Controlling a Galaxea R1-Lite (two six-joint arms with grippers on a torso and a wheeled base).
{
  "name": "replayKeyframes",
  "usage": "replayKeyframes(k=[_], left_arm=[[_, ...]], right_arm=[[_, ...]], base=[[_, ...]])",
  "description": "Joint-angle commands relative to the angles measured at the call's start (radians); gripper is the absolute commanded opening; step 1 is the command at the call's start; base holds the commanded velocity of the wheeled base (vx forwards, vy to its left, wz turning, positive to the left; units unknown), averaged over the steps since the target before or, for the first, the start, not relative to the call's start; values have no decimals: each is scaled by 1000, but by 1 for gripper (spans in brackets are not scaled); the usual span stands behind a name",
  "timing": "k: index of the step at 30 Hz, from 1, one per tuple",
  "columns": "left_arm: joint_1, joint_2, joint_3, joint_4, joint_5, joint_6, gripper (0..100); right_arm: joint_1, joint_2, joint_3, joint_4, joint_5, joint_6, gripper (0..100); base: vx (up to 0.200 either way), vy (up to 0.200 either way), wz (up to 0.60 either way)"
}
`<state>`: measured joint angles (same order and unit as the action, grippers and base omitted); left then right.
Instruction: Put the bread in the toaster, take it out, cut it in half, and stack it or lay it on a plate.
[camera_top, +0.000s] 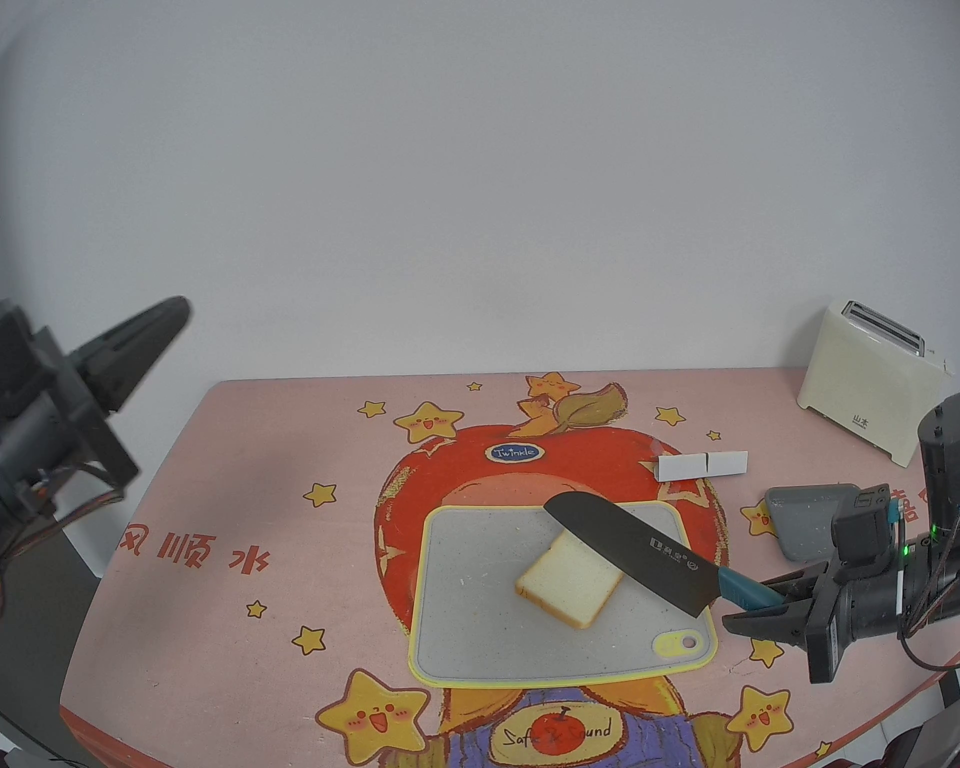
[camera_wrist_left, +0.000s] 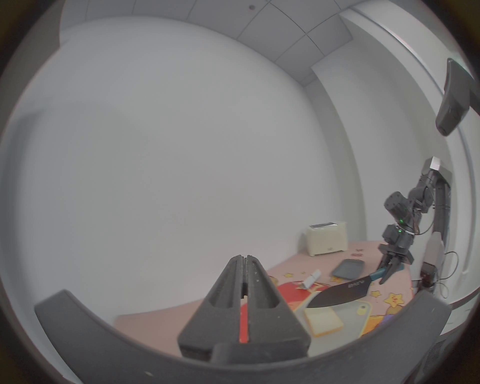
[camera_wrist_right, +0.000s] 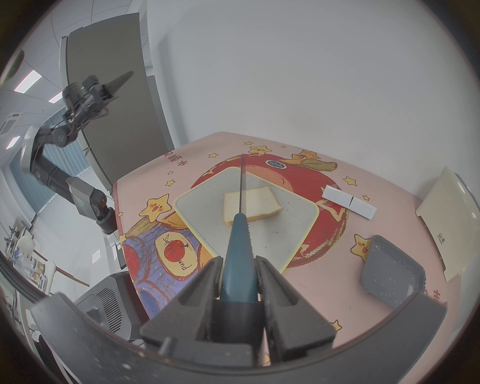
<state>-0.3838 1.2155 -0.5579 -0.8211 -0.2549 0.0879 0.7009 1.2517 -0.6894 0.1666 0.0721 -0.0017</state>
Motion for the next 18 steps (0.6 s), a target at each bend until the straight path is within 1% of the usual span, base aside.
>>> replayKeyframes(k=[1, 2, 3, 4, 5, 10, 11, 12, 14, 15, 16, 17, 18], left_arm=[[-141, 219, -53, -35, -4, 1, 0], [-141, 219, -53, -35, -4, 1, 0], [-178, 239, -70, -36, -20, 0, 0], [-178, 239, -70, -36, -20, 0, 0], [-199, 251, -80, -44, -24, -2, 0], [-202, 302, -83, -50, -26, 0, 0], [-204, 305, -76, -50, -27, 0, 0], [-204, 309, -65, -50, -32, 0, 0], [-204, 318, -60, -50, -55, -4, 0], [-204, 320, -60, -50, -57, -4, 0], [-202, 348, -74, -55, -103, -25, 0], [-201, 363, -82, -59, -110, -39, 0], [-202, 377, -91, -67, -110, -63, 0]], right_arm=[[6, 5, 1, 4, 0, 0, 0], [6, 5, 1, 4, 0, 0, 0], [12, 6, 1, 7, 0, 2, 0], [12, 6, 1, 7, 0, 2, 0], [22, 6, 1, 5, 0, 2, 0], [39, 6, 1, 5, -2, 5, 0], [45, 8, -1, 5, -6, 5, 0], [48, 12, -1, 4, -20, 8, 0], [51, 25, -1, 2, -48, 8, 0], [51, 25, -1, 2, -49, 8, 0], [55, 31, 1, 2, -78, 8, 0], [57, 31, 2, 2, -83, 8, 0], [60, 31, 1, 2, -83, 9, 0]], base=[[0, 0, 0], [0, 0, 0], [0, 0, 0], [0, 0, 0], [0, 0, 0], [0, 0, 0], [0, 0, 0], [0, 0, 0], [0, 0, 0], [0, 0, 0], [0, 0, 0], [0, 0, 0], [0, 0, 0]])
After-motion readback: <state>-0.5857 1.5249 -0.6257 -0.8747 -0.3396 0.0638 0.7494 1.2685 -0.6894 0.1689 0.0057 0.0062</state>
